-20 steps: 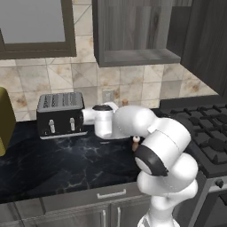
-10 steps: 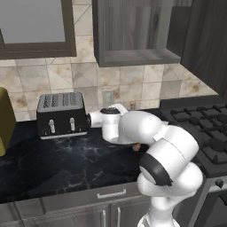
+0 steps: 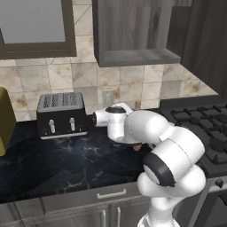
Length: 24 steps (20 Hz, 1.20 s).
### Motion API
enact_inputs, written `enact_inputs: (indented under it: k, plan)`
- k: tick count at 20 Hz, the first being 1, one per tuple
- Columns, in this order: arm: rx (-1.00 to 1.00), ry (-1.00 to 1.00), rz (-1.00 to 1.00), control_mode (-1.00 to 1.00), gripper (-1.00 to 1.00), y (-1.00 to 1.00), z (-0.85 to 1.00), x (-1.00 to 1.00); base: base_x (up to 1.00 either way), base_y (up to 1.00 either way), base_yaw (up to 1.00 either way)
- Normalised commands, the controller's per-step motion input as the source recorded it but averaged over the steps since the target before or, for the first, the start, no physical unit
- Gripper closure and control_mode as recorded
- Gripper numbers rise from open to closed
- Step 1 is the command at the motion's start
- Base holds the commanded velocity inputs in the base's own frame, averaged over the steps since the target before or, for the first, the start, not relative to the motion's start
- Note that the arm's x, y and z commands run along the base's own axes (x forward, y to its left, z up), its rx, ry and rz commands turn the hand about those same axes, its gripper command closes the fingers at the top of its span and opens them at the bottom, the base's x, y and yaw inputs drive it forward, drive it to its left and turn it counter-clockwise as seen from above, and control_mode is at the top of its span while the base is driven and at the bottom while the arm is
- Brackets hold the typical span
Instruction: Retrieve the bottle and the shaker from the cabinet and place them next to the mixing bowl on the counter. Then add garlic from the fridge to the mixing bowl.
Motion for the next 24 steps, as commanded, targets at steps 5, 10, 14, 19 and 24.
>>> enact_inputs:
  k: [5, 10, 14, 19, 24]
  plan:
    - [0.03, 0.00, 0.00, -1.00, 1.00, 0.09, -0.15, 0.00, 0.00, 0.00, 0.00]
    - [0.07, 0.00, 0.00, -1.00, -1.00, 0.08, -0.26, 0.00, 0.00, 0.00, 0.00]
    - [0.07, 0.00, 0.00, -1.00, -1.00, 0.00, -0.18, 0.00, 0.00, 0.00, 0.00]
    - [0.06, 0.00, 0.00, -1.00, -1.00, 0.00, -0.10, 0.00, 0.00, 0.00, 0.00]
    - [0.05, 0.00, 0.00, -1.00, -1.00, 0.00, -0.10, 0.00, 0.00, 0.00, 0.00]
